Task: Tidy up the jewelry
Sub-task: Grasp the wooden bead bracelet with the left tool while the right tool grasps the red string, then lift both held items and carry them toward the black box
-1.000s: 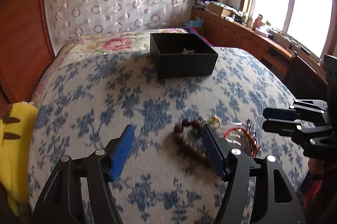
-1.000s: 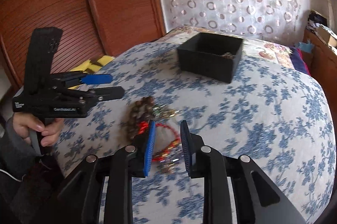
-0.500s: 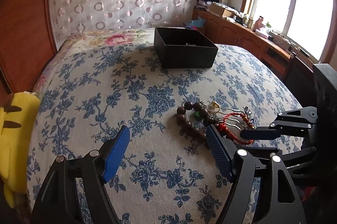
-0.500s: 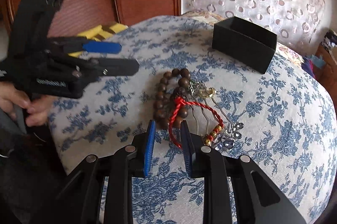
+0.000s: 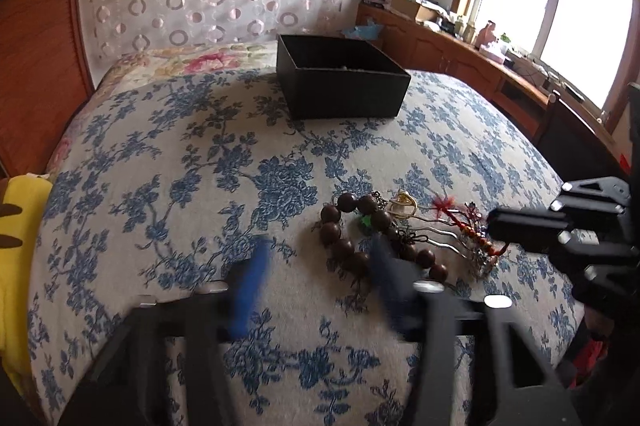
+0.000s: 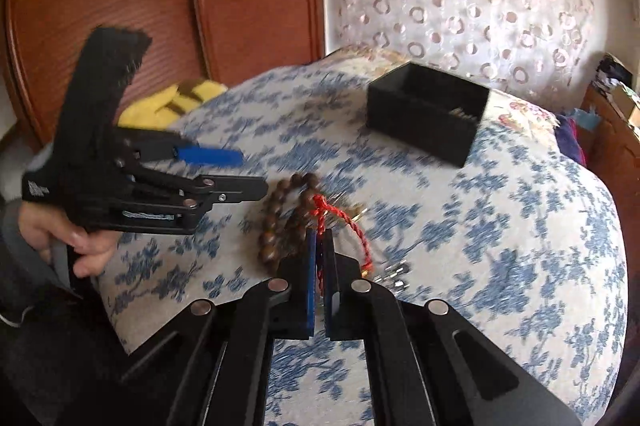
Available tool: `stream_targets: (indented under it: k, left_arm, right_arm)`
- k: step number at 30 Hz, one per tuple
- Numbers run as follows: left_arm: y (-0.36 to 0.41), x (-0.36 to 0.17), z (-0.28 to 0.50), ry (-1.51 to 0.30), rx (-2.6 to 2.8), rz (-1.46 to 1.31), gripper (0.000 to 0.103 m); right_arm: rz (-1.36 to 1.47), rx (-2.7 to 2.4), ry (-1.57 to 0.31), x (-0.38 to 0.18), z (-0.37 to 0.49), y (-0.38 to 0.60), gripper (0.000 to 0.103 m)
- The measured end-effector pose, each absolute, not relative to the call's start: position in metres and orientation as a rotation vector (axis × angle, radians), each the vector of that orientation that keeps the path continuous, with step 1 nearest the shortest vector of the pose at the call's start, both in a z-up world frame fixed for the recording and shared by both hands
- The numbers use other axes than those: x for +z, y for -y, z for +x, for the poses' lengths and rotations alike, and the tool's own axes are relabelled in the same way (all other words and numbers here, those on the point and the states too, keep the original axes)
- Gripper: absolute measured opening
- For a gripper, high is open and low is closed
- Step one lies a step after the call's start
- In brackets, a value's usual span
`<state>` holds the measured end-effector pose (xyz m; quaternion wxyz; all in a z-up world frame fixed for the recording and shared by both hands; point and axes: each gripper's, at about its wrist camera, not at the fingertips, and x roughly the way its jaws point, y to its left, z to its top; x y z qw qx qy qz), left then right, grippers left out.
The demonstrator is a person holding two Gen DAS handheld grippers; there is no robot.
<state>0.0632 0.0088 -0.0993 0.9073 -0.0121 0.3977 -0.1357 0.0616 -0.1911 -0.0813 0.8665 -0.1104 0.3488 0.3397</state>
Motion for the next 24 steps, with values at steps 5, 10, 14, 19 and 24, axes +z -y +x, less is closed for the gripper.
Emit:
stream_targets:
  k: [5,10,14,19,24]
  left_arm:
    - [-0.001,-0.100,0.074,-0.830,-0.294,-0.006,0.035]
    - [0.005,-0.108,0.084,-0.860,-0.278,0.015,0.035]
    - [0.005,-0.113,0.086,-0.874,-0.280,0.021,0.013]
    - [-0.001,-0.096,0.073,-0.800,-0.266,-0.007,0.012]
    - [-0.006,-0.070,0.059,-0.737,-0.273,-0.024,0.012]
  right_arm:
    - [-0.203,0.690,-0.701,-0.069,0.066,0.202,0.003]
    - [-0.190,0.679,-0.689,-0.064,0.069,0.208,0.003]
    - [-0.181,0.676,-0.690,-0.065,0.070,0.210,0.003]
    - [-0.170,0.674,-0.693,-0.067,0.070,0.212,0.003]
    - [-0.160,0.669,-0.686,-0.065,0.071,0.215,0.003]
